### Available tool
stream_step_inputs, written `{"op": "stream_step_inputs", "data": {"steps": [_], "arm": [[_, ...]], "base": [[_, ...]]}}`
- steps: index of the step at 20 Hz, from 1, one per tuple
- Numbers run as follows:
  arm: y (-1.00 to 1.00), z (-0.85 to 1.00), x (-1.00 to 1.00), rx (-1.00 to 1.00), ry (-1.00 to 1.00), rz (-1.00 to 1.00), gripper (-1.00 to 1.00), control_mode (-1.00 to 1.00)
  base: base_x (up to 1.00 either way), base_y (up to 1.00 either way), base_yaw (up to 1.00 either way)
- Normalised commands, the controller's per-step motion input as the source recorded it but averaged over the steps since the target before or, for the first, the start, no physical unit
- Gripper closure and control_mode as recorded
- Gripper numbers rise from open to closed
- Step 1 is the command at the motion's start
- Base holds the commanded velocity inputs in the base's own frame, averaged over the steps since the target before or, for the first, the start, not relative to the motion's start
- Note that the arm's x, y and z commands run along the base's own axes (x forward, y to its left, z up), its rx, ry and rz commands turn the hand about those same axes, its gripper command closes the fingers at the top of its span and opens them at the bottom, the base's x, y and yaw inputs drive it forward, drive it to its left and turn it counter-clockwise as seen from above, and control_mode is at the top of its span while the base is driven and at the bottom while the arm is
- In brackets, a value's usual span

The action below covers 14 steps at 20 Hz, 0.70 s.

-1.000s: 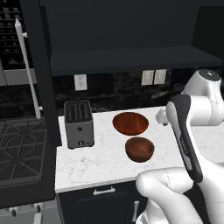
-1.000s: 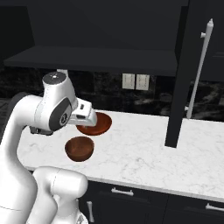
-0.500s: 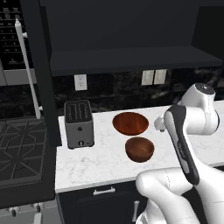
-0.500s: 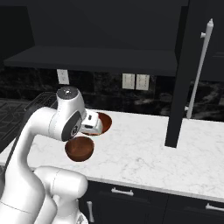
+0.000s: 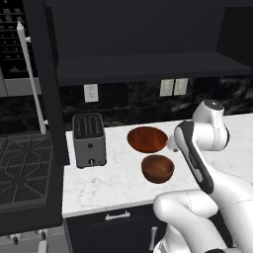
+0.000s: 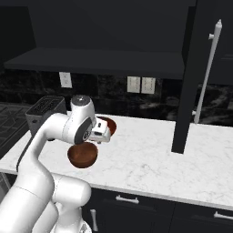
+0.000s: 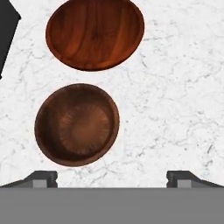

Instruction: Pick up the bowls on the counter and stack them on top of one another in the open cabinet. Place the smaller bowl on top of the larger bowl.

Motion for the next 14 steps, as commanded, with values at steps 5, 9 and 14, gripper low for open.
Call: {"op": "stream_step_inputs", "data": {"steps": [5,9,14], "arm": [[-0.02,-0.25,0.27,0.00,0.06,0.00,-1.00,-1.00],[-0.01,-0.24,0.26,0.00,0.03,0.00,-1.00,-1.00],[0.00,-0.31,0.25,0.00,0.05,0.00,-1.00,-1.00]], "base": [[0.00,0.00,0.00],[0.00,0.00,0.00],[0.00,0.00,0.00]]}}
